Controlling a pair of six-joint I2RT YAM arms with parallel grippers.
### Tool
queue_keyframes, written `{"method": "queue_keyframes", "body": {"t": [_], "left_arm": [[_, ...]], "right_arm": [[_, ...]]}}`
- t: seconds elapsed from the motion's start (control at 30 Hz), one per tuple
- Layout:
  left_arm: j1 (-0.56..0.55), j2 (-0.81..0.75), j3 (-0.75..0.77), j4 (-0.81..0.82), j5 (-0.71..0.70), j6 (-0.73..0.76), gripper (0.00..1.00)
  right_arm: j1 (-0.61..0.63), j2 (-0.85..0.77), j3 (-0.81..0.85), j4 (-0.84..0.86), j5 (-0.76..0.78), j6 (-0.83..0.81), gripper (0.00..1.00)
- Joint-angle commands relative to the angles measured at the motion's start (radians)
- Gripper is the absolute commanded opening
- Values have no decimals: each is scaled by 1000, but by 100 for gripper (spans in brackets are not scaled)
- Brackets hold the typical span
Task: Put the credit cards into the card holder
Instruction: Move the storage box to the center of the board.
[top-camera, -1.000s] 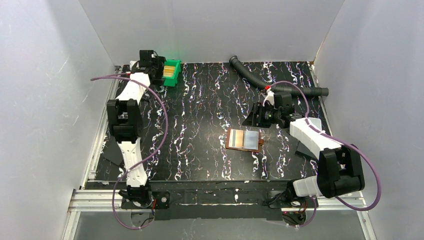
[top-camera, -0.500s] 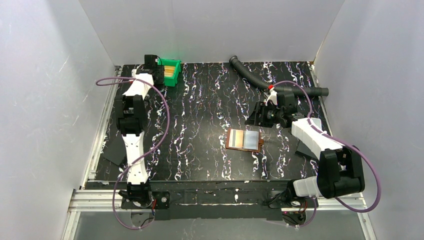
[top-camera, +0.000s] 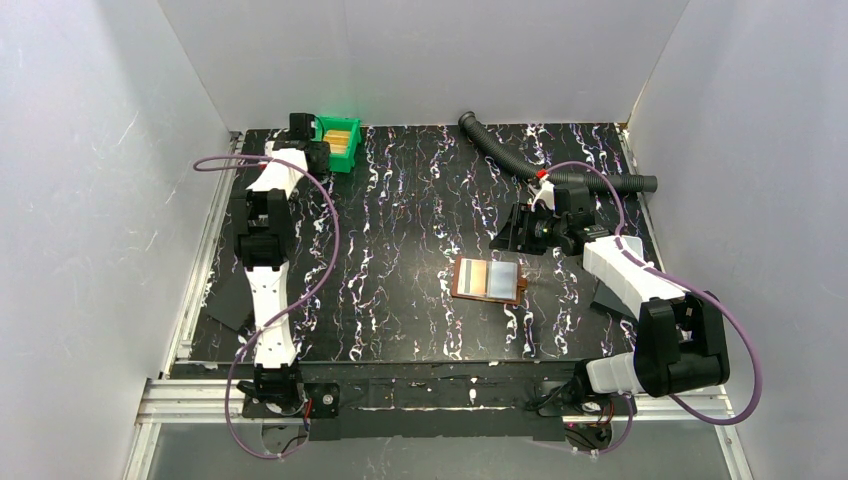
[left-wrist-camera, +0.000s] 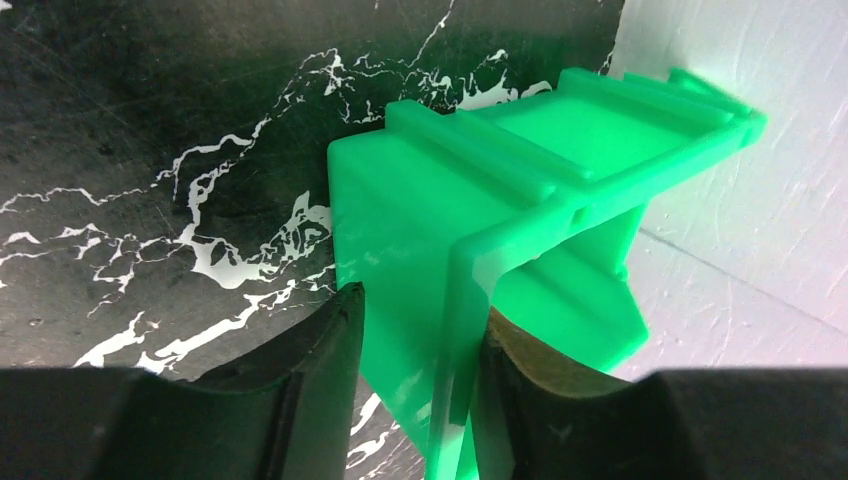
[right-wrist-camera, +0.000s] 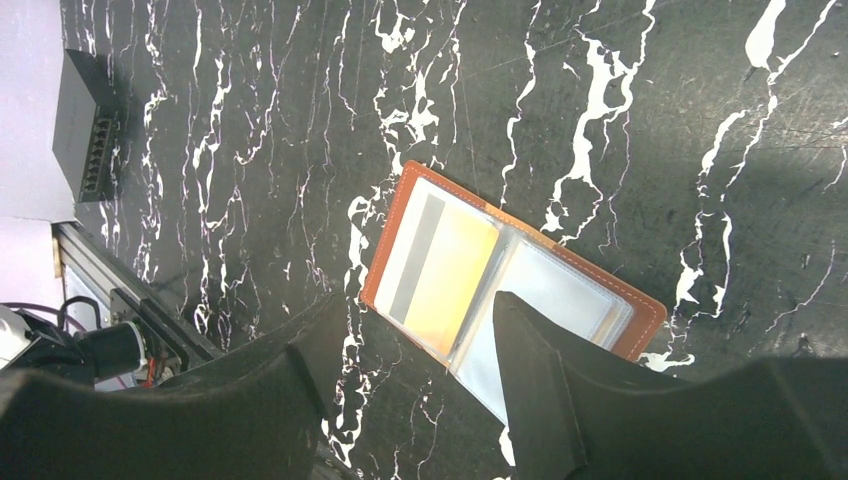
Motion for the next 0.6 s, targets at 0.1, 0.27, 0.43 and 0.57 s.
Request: {"method": "queue_keyframes", "body": {"t": [0.1,0.27,0.43,0.57], "left_arm": [[19,-116,-43,-23,52,103,26],[73,-185,-98,-61,159,201,21],[98,-305,-233,-98,289,344,17],[103,-371,-285,-201,417,568,8]], "right_arm": [[-3,-18,16,40,-28,14,64],[-2,-23,14,54,-30,24,64],[1,-5,11,88,-65,49,64],[36,4,22,83,-54,36,64]]}}
